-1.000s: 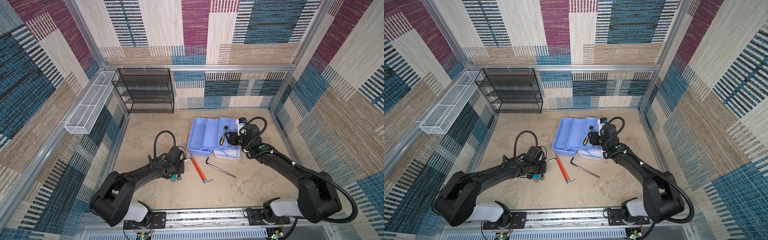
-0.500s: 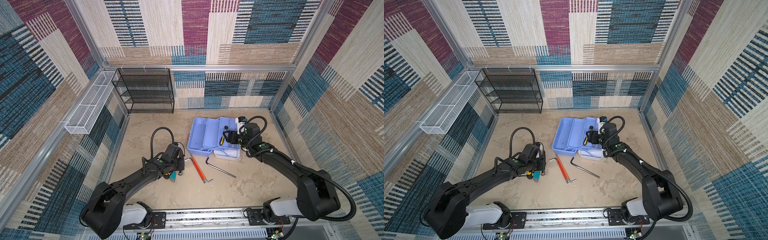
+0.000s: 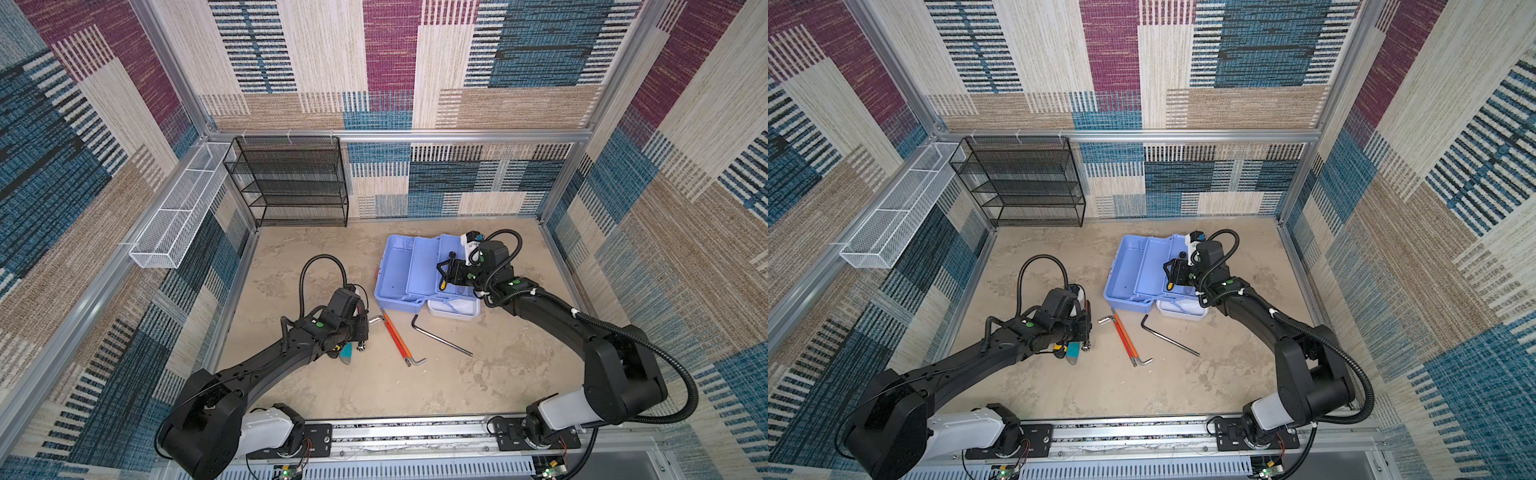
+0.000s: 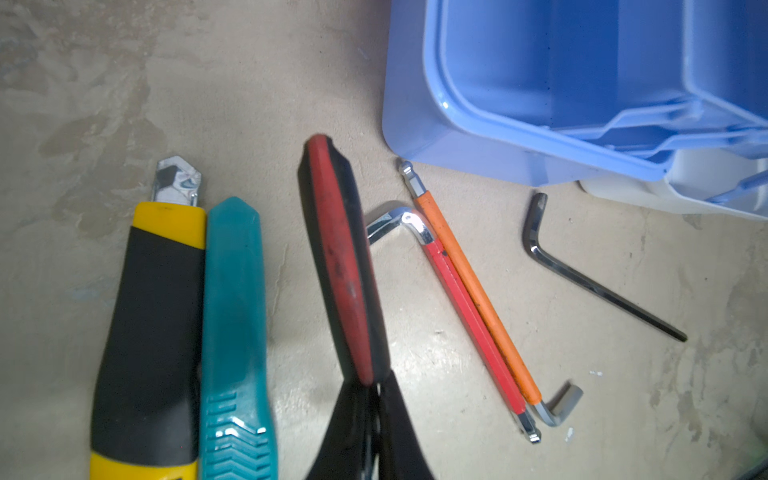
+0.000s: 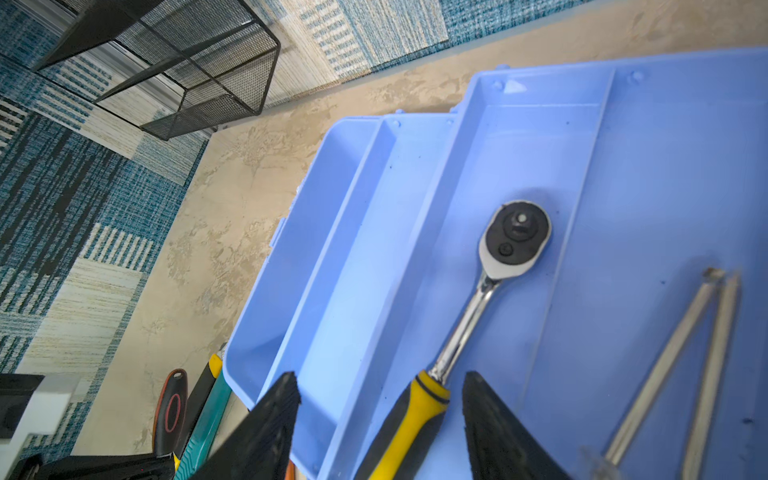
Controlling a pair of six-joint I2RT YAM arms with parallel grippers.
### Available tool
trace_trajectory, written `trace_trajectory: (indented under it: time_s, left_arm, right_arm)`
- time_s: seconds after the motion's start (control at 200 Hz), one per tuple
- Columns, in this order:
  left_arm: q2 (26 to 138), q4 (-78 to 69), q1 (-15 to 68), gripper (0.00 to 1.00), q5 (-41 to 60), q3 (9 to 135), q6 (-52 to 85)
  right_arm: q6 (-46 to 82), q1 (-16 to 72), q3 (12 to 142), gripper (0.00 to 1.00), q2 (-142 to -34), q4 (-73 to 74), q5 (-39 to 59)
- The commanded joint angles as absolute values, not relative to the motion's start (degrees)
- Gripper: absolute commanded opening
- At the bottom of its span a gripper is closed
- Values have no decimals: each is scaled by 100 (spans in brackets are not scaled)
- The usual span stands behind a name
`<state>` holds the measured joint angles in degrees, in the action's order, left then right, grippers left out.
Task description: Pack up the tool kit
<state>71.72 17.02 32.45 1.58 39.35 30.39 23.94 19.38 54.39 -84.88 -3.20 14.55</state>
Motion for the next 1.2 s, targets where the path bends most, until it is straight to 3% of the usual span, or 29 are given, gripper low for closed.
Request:
trace_trajectory:
  time_s: [0.0,0.947,1.197]
  left_arm:
    - [7103,1520,3250,0,160,3911,3107]
    - [6934,1158,3261,0,151,3789,2853]
    - [6919,1083,3260,0,193,3744,2850]
  right_arm:
    - [2549,1955,5548,65,-8538,-427,1431]
    - [2339,2013,6962,65,-9466,-2275,1307]
    - [2395,2065,7178,64,-9550,-2172,1409]
